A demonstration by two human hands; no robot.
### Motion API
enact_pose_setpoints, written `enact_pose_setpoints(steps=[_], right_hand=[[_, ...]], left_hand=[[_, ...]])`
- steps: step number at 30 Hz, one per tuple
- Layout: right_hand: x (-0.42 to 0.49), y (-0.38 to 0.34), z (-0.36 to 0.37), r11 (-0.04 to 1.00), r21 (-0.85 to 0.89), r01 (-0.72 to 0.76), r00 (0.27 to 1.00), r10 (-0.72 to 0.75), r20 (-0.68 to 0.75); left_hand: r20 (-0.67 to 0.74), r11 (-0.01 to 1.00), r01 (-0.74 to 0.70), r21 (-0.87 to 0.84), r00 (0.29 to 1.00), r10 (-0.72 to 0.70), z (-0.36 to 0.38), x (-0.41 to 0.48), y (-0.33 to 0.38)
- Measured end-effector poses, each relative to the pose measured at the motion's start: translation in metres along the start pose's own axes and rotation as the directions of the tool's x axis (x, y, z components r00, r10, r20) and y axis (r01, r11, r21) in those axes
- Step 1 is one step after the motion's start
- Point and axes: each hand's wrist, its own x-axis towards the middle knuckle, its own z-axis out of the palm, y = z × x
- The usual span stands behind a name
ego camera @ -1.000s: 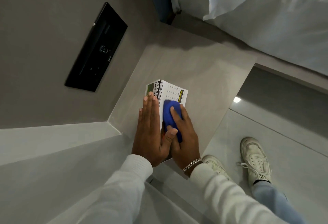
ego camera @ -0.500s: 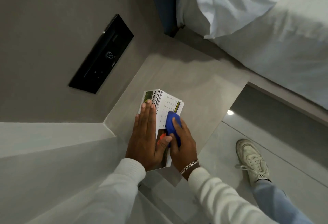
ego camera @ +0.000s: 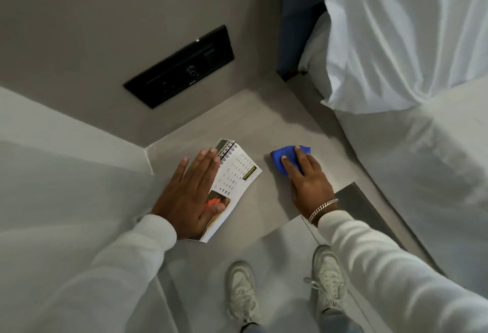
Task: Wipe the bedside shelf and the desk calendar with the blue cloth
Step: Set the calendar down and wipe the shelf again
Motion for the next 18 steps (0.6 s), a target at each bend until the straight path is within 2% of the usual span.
enact_pose_setpoints(steps=[3, 6, 8, 10, 12, 14, 16, 18], right_hand=[[0.009, 0.012, 0.009, 0.982, -0.174, 0.069, 0.992, -0.048, 0.121], [0.002, 0.020, 0.026, 0.966, -0.251, 0.059, 0.983, -0.013, 0.182], [0.002, 0.022, 0.028, 0.960, -0.274, 0.065, 0.974, -0.001, 0.226], [0.005, 0.018, 0.021, 0.955, -0.289, 0.066, 0.959, 0.019, 0.284], [0.009, 0.008, 0.009, 0.972, -0.236, 0.016, 0.949, 0.060, 0.310], [0.012, -0.008, -0.004, 0.988, -0.155, -0.008, 0.942, 0.059, 0.330], [0.014, -0.029, -0.014, 1.000, -0.016, 0.007, 0.947, -0.001, 0.321], [0.021, -0.053, -0.022, 0.963, 0.269, -0.005, 0.960, -0.070, 0.271]], left_hand=[[-0.033, 0.999, 0.038, 0.027, 0.999, -0.037, 0.001, 0.001, 0.005], [-0.055, 0.994, 0.104, 0.015, 0.993, -0.103, 0.001, -0.002, 0.012], [-0.089, 0.982, 0.183, -0.046, 0.978, -0.187, 0.001, -0.009, 0.018], [-0.133, 0.936, 0.306, -0.174, 0.934, -0.330, 0.001, -0.023, 0.027], [-0.156, 0.809, 0.466, -0.359, 0.824, -0.544, 0.001, -0.041, 0.039], [-0.121, 0.568, 0.579, -0.585, 0.630, -0.767, 0.001, -0.057, 0.055], [-0.012, 0.284, 0.584, -0.761, 0.424, -0.906, 0.003, -0.067, 0.072], [0.145, 0.010, 0.533, -0.846, 0.248, -0.958, 0.007, -0.071, 0.088]])
